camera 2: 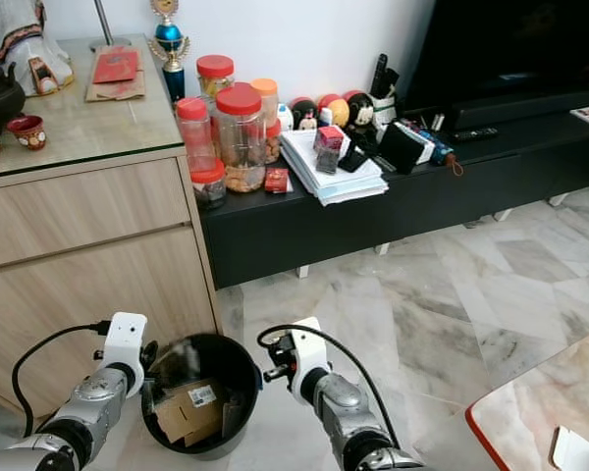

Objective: Picking trash to rubbish bin

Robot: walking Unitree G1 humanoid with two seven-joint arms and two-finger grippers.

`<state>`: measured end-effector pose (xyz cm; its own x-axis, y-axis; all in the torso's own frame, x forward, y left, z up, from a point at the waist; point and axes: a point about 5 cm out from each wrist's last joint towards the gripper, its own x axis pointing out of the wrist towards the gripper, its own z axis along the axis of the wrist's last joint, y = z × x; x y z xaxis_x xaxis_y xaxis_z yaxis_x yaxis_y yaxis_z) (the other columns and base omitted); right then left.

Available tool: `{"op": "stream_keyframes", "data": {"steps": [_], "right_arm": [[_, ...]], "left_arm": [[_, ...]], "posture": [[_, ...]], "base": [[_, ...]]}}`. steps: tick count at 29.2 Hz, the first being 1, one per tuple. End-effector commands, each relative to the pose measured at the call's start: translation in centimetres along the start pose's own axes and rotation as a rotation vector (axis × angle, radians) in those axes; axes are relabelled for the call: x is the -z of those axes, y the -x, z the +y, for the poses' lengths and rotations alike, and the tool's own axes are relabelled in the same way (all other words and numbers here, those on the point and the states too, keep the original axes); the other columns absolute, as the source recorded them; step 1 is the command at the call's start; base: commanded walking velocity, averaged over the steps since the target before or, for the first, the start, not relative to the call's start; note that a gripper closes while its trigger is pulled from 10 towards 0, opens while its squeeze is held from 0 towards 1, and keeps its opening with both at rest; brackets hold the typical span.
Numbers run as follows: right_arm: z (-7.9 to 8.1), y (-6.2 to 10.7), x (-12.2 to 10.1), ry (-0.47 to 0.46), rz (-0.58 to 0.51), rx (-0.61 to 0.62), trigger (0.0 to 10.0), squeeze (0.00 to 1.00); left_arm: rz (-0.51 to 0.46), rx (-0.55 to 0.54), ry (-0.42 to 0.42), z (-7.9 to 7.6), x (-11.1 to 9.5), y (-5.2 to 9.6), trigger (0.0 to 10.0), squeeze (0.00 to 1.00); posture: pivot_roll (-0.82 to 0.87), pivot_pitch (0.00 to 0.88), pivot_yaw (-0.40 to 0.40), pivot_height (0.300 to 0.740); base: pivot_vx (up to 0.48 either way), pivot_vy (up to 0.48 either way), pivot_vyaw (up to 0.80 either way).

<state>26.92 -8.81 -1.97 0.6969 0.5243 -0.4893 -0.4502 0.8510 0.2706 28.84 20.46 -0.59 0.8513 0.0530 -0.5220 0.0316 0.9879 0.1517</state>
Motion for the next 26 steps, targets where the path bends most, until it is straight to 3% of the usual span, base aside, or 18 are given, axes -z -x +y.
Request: {"op": "stream_keyframes", "data": {"steps": [1,7,15,26], "right_arm": [[-0.4,0.3,0.4,-0.004,0.007,0.029,10.0,0.00],[-0.8,0.6,1.2,0.000,0.033,0.077,10.0,0.00],[-2.5,2.8,5.3,-0.022,0.160,0.261,10.0,0.00],[-2.8,4.8,8.9,-0.073,0.277,0.344,10.0,0.00]], "left_arm": [[0.029,0.009,-0.034,0.0,0.8,0.2,10.0,0.00],[0.055,-0.024,-0.008,0.6,1.9,0.6,10.0,0.00],[0.206,-0.105,0.017,2.1,7.5,3.1,10.0,0.00],[0.252,-0.199,0.057,3.1,9.8,4.5,10.0,0.00]], "posture": [[0.03,0.056,-0.070,0.740],[0.03,0.056,-0.070,0.740],[0.05,0.054,-0.055,0.740],[0.05,0.036,-0.042,0.740]], "base": [[0.000,0.000,0.00],[0.000,0.000,0.00],[0.000,0.000,0.00],[0.000,0.000,0.00]]}}
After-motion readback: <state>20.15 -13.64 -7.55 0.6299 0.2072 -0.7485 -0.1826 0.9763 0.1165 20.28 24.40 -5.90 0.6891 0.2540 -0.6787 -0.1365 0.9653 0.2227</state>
